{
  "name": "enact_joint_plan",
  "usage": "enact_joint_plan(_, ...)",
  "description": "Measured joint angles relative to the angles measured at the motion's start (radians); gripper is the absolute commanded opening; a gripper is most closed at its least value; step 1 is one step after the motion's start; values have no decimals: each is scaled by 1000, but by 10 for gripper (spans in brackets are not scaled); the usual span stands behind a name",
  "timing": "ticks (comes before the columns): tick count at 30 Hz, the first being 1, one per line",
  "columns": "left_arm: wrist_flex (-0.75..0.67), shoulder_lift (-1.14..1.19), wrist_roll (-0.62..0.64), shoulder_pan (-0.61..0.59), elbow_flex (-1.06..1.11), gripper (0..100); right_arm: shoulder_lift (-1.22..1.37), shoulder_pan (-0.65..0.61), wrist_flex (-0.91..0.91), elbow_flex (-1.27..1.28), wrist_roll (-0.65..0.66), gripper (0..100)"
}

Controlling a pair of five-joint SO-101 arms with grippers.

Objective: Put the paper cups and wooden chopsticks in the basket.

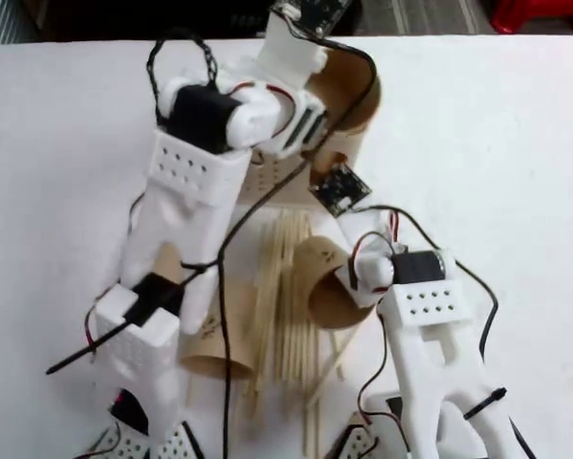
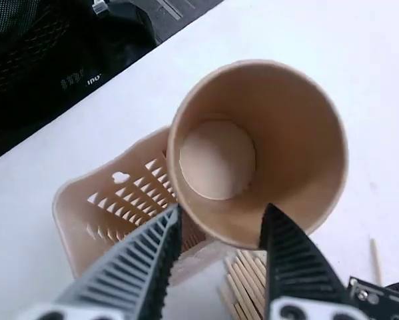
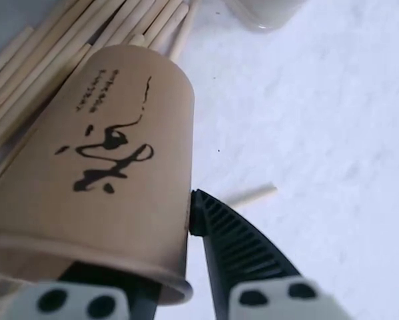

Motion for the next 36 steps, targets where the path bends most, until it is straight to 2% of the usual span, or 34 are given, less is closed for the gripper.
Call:
enact_joint_plan(8,-169,6,44,-74,0,217,0,-2,0,0,0,19)
enact_joint_plan(12,-195,6,64,-104,-18,216,0,-2,0,0,0,19)
enact_joint_plan(17,-94,-12,29,-110,-92,209,0,-2,0,0,0,19)
enact_joint_plan(23,89,-89,-40,-114,-226,97,0,-2,0,0,0,19)
enact_joint_plan(26,123,-143,-68,-127,-247,94,0,-2,0,0,0,19)
enact_joint_plan(30,127,-224,-71,-186,-183,90,0,-2,38,-18,0,19)
enact_joint_plan(36,127,-411,-71,-272,52,90,0,-2,238,-201,0,19)
